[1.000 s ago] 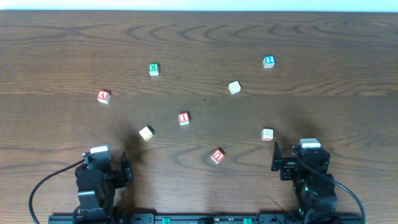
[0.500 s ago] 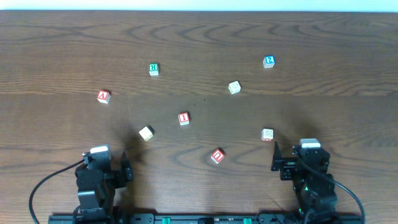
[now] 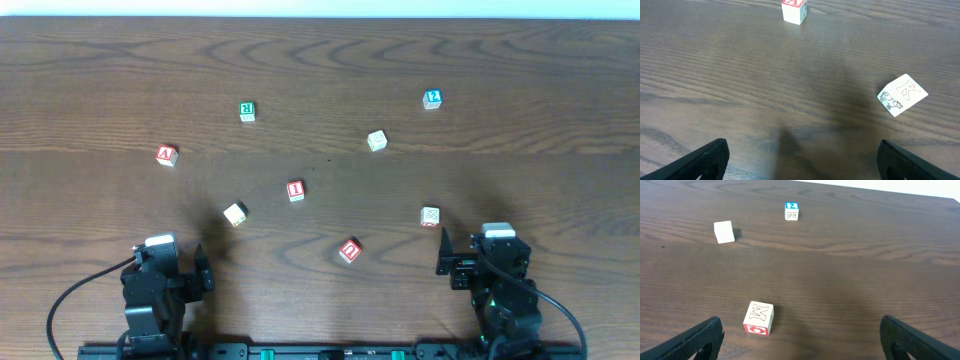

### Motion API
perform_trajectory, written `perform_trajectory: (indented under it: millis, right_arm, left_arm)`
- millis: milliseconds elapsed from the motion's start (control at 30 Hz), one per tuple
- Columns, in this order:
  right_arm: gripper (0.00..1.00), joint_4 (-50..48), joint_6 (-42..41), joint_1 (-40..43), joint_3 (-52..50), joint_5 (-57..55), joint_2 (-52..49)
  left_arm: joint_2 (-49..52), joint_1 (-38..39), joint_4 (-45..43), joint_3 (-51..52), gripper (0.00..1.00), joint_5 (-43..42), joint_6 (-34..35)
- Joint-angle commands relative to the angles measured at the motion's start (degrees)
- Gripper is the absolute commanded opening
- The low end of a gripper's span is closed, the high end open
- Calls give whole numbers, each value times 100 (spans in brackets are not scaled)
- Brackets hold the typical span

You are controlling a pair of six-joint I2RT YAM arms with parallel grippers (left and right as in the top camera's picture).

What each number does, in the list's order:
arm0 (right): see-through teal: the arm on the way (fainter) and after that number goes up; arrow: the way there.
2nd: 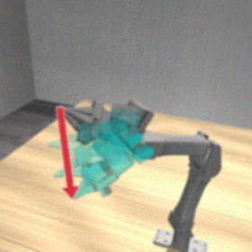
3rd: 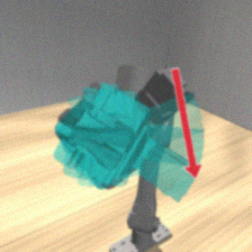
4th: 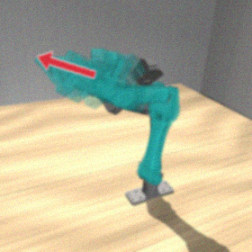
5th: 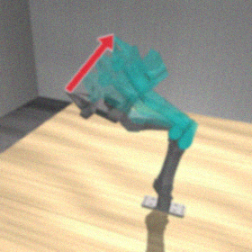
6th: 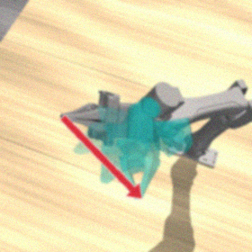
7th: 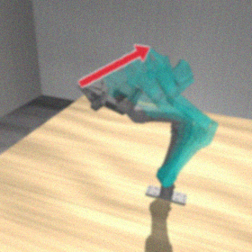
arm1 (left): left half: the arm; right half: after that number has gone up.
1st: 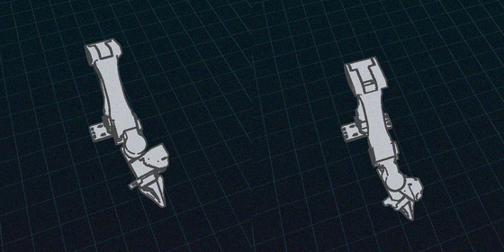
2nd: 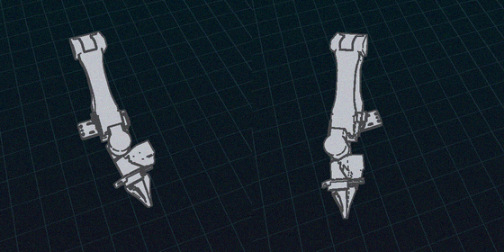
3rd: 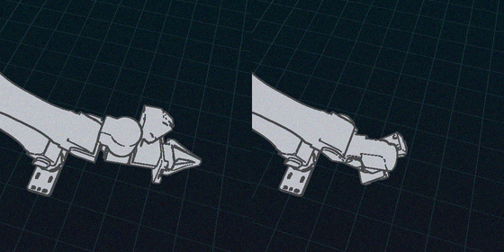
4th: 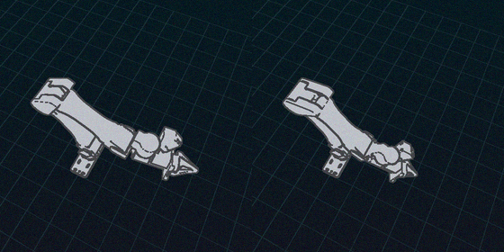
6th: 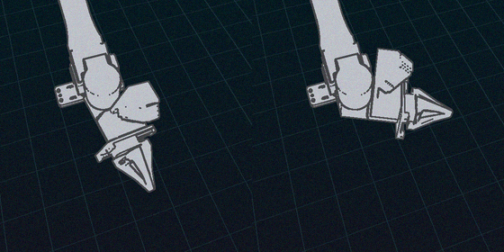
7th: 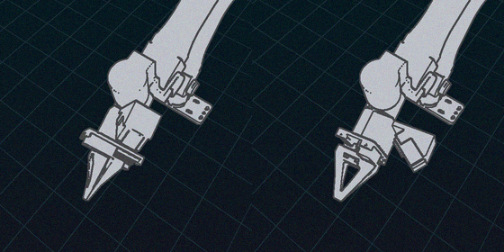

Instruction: Spell out Ai2

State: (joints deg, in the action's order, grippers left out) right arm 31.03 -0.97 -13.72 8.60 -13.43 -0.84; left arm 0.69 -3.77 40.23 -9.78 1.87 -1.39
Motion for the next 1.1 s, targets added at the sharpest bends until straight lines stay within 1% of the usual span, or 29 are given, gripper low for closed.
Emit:
perform_trajectory:
  millis: [0, 300, 367, 433, 467, 633, 700, 800, 900, 967, 1067]
  right_arm:
    - [99, 4, 63, 35, -15, 39, 55]
    - [99, 0, 61, 35, -15, 46, 55]
    - [99, -76, 42, 35, -15, 302, 55]
    - [99, -208, -317, 35, -15, 981, 55]
    - [99, -275, -667, 35, -15, 1447, 55]
    - [99, -422, -2933, 35, -15, 3823, 55]
    - [99, -459, -3222, 35, -15, 4037, 55]
    - [99, -448, -4199, 35, -15, 4444, 55]
    - [99, -470, -4592, 35, -15, 4540, 55]
    - [99, -575, -4697, 35, -15, 4581, 55]
    - [99, -1202, -4651, 22, -15, 4935, 11]
  left_arm:
    - [-33, -33, 162, 59, 95, 0, -35]
    - [-33, -33, 162, 59, 95, 2, -37]
    - [-33, -33, 162, 59, 95, 0, -35]
    - [-33, -33, 162, 59, 95, 0, -35]
    - [-33, -33, 162, 59, 95, 0, -35]
    - [-33, -33, 162, 59, 95, 0, -35]
    - [-33, -33, 162, 59, 95, 2, -37]
    - [-33, -33, 162, 59, 95, 2, -35]
    - [-33, -33, 162, 59, 95, 0, -35]
    - [-33, -33, 162, 59, 95, 2, -35]
    - [-33, -33, 162, 59, 95, 0, -35]
